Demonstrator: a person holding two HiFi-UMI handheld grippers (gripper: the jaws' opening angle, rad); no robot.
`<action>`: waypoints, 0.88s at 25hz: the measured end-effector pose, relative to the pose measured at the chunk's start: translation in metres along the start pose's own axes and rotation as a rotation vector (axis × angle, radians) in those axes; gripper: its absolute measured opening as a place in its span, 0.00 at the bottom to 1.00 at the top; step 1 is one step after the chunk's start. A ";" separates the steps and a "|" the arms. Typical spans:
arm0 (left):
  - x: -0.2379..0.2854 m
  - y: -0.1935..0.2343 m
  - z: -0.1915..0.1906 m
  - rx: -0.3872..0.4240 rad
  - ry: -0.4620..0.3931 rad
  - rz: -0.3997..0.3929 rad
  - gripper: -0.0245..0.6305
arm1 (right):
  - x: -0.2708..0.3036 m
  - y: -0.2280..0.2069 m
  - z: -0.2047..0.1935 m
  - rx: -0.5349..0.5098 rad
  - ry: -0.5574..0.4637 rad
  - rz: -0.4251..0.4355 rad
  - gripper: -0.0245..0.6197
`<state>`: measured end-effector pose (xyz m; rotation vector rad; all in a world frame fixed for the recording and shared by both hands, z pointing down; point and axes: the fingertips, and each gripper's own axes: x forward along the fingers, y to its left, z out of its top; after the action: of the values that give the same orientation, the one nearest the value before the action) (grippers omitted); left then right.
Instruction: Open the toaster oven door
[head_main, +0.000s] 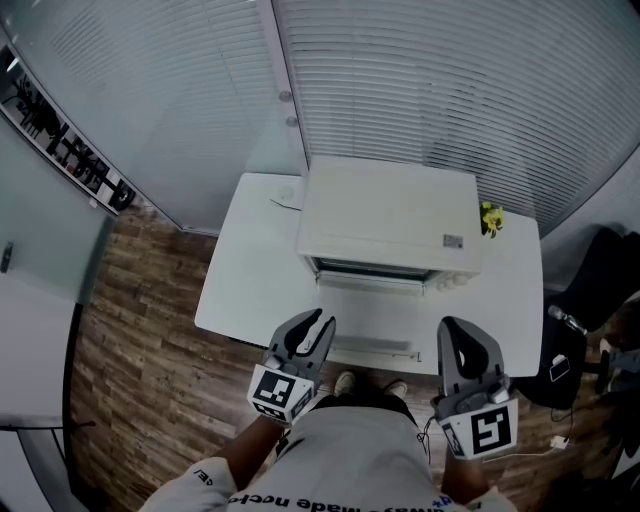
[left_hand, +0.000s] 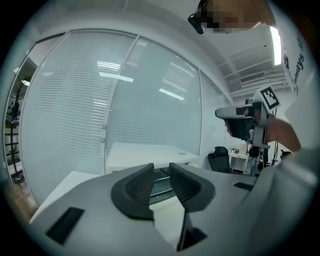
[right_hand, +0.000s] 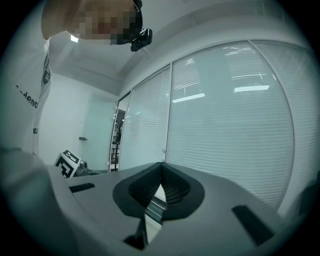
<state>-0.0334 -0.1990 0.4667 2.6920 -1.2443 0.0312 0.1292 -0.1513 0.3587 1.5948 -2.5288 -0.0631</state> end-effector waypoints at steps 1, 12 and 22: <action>0.002 -0.004 0.009 0.002 -0.013 -0.011 0.20 | 0.000 -0.001 -0.001 0.000 0.001 -0.002 0.05; 0.009 -0.033 0.078 0.036 -0.096 -0.098 0.18 | -0.003 -0.004 -0.002 -0.003 0.008 -0.019 0.05; 0.005 -0.047 0.109 0.062 -0.158 -0.127 0.15 | -0.005 -0.006 -0.002 -0.005 0.017 -0.023 0.05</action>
<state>-0.0003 -0.1914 0.3524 2.8697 -1.1265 -0.1657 0.1366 -0.1494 0.3594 1.6159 -2.4964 -0.0583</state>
